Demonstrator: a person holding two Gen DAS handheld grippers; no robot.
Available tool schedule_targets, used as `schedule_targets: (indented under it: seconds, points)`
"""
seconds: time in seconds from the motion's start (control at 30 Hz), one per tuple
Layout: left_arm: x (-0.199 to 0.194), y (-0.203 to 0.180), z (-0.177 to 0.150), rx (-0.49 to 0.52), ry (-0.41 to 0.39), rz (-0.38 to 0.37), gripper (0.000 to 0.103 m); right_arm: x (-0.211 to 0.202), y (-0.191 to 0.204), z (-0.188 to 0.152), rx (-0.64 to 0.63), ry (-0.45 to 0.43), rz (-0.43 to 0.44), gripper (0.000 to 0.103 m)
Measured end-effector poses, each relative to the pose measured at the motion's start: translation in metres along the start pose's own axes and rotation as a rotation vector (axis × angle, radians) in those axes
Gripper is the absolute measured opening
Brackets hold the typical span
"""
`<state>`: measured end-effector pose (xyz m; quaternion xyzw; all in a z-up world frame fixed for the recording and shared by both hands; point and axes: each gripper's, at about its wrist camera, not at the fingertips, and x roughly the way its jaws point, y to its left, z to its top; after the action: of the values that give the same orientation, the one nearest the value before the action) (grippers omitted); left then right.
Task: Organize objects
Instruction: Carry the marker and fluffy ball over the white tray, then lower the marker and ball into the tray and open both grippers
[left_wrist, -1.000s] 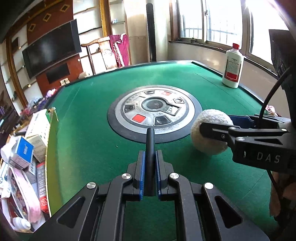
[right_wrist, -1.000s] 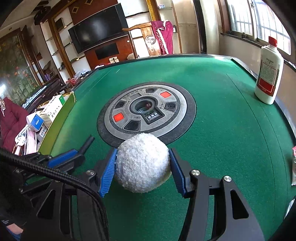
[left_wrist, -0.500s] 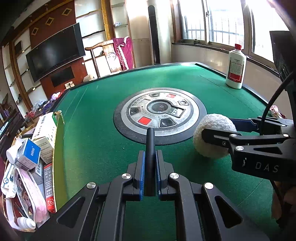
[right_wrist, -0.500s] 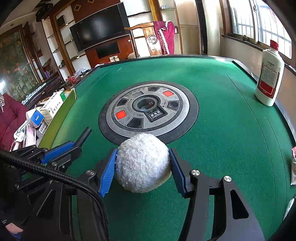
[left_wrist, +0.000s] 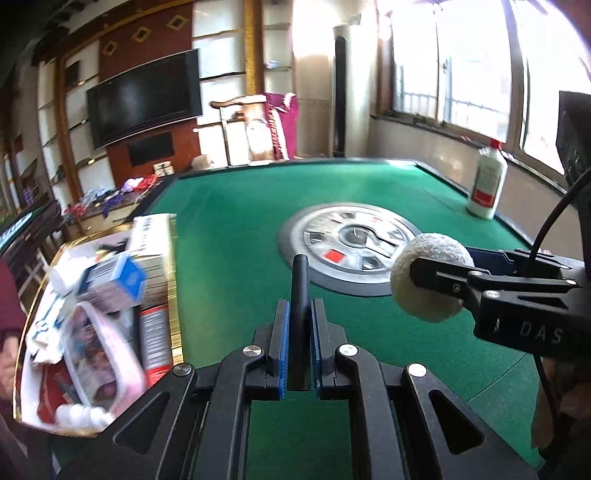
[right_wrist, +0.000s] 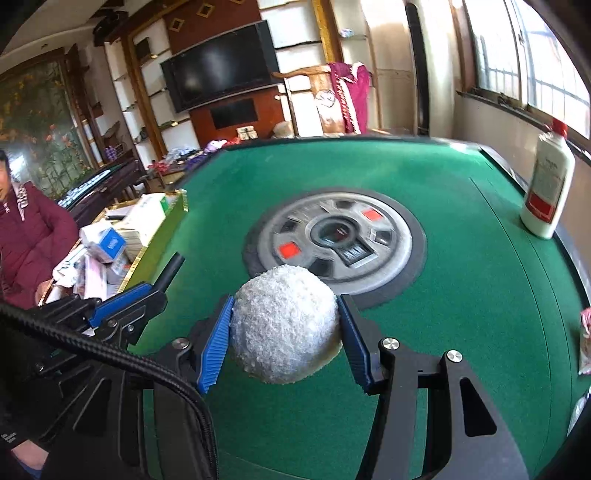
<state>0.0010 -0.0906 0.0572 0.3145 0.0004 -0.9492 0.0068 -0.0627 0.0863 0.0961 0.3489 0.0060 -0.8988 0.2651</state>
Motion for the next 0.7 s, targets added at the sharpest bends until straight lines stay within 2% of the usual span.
schedule_targets:
  seconds: [0.4, 0.6, 0.7]
  points:
    - [-0.055, 0.103, -0.01, -0.182, -0.093, 0.109, 0.008, 0.015, 0.102, 0.035, -0.144, -0.013, 0.135, 0.055]
    - [-0.053, 0.158, -0.032, -0.277, -0.073, 0.191, 0.008, 0.028, 0.159, 0.075, -0.212, -0.023, 0.222, 0.055]
    - [-0.047, 0.177, -0.042, -0.313, -0.053, 0.215, 0.008, 0.055, 0.19, 0.094, -0.236, 0.016, 0.261, 0.055]
